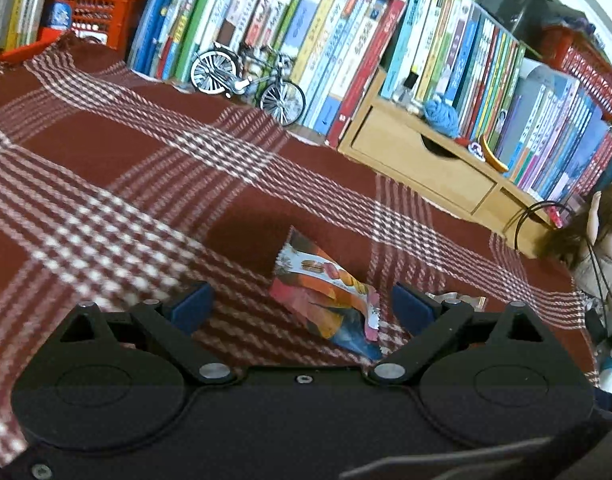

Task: Collect trash
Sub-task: 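Grasp the colourful candy wrapper with left tool while right tool grasps macaron packet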

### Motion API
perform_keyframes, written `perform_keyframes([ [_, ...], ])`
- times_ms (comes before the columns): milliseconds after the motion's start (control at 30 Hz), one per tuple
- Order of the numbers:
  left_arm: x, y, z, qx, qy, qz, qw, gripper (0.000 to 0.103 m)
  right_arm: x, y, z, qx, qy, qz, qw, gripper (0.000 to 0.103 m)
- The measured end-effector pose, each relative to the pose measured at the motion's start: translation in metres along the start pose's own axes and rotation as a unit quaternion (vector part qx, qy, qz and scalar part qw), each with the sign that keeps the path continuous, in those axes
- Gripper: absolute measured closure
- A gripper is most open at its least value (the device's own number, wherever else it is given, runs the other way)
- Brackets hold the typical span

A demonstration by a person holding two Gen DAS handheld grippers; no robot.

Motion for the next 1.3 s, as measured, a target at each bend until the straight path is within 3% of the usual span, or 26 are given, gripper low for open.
perform_keyframes([
  [100, 0.009, 0.008, 0.002, 0.018, 0.006, -0.006, 0.9998, 0.009, 0.016, -0.005, -0.003, -0.024, -0.012, 0.005, 1.000, 0.011],
  [133, 0.011, 0.010, 0.002, 0.026, 0.009, -0.006, 0.9996, 0.014, 0.020, -0.007, -0.003, -0.031, -0.015, 0.006, 0.999, 0.011],
  [167, 0.013, 0.014, 0.003, 0.035, 0.012, -0.002, 0.9993, 0.022, 0.025, -0.009, -0.004, -0.040, -0.019, 0.008, 0.999, 0.011],
  [200, 0.014, 0.016, 0.004, 0.041, 0.011, 0.002, 0.9991, 0.042, 0.028, -0.010, -0.004, -0.044, -0.023, 0.009, 0.999, 0.011],
  [233, 0.016, 0.017, 0.006, 0.045, 0.008, 0.003, 0.9989, 0.054, 0.032, -0.012, -0.003, -0.049, -0.030, 0.007, 0.998, 0.013],
  [267, 0.016, 0.018, 0.008, 0.049, 0.006, 0.001, 0.9988, 0.054, 0.036, -0.013, -0.001, -0.051, -0.039, 0.006, 0.998, 0.020],
  [300, 0.015, 0.019, 0.008, 0.055, 0.011, 0.003, 0.9984, 0.061, 0.040, -0.014, 0.002, -0.052, -0.049, 0.006, 0.997, 0.025],
  [367, 0.008, 0.022, 0.008, 0.070, 0.023, 0.011, 0.9972, 0.069, 0.042, -0.016, 0.007, -0.054, -0.058, 0.010, 0.997, 0.051],
  [400, 0.004, 0.023, 0.008, 0.076, 0.028, 0.013, 0.9966, 0.076, 0.039, -0.018, 0.008, -0.056, -0.051, 0.012, 0.997, 0.053],
  [767, -0.058, 0.028, 0.015, 0.121, 0.052, 0.020, 0.9911, 0.078, -0.017, -0.028, 0.016, -0.041, -0.016, -0.011, 0.999, 0.054],
  [1033, -0.112, 0.026, 0.047, 0.158, 0.050, 0.010, 0.9860, 0.078, -0.072, -0.044, 0.032, -0.041, 0.003, -0.034, 0.999, 0.054],
  [1300, -0.180, 0.018, 0.084, 0.197, 0.052, 0.022, 0.9788, 0.078, -0.126, -0.066, 0.064, -0.044, 0.012, -0.064, 0.997, 0.054],
])
Point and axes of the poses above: each gripper's, at about its wrist camera, not at the fingertips, and x roughly the way its jaws point, y to its right, z to its underside, the point moved 7 cm from there along x, roughly the way its jaws point
